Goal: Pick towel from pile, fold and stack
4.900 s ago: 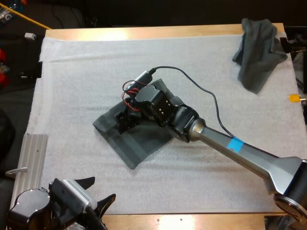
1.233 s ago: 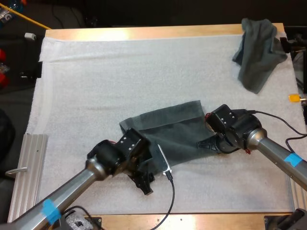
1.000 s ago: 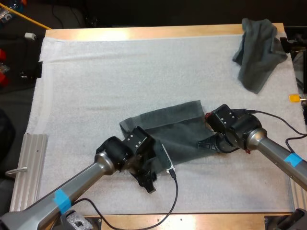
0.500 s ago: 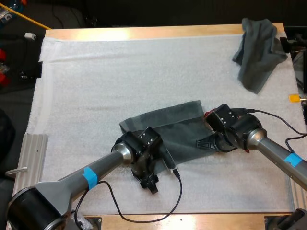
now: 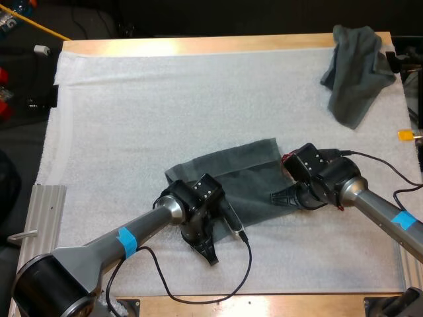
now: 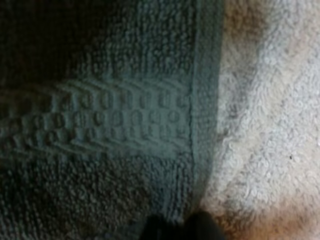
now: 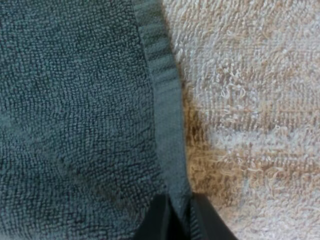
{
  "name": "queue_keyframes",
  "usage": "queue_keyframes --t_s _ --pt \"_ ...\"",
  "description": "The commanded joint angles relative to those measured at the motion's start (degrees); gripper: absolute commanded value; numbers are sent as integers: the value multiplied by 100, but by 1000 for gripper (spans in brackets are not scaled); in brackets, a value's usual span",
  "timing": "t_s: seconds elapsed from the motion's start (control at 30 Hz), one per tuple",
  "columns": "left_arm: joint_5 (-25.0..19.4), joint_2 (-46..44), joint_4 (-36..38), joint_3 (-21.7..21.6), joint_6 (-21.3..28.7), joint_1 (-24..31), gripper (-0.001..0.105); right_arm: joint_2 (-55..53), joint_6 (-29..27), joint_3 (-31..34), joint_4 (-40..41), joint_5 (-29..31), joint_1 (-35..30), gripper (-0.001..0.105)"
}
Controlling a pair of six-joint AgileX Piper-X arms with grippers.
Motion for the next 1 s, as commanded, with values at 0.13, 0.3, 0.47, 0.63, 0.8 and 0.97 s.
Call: queue_keyframes --t_s 0.13,0.3,0.47,0.63,0.8,0.97 --pt "310 79 -18 24 -232 -26 0 -50 -43 -6 -1 0 -13 0" --pt "495 -47 258 -169 -235 -26 0 -165 -233 -6 -1 0 -13 0" --pt "493 -601 619 -539 -235 -26 0 -694 -239 -6 3 45 -13 0" --pt "480 -1187 1054 -852 -281 -26 0 -1329 -239 -6 169 45 -13 0" --pt "366 -1897 1501 -1194 -520 -26 0 -2231 -239 -56 513 -22 -13 0" --pt "359 -2556 1714 -1661 -781 -26 0 -3036 -239 -271 793 -21 -13 0"
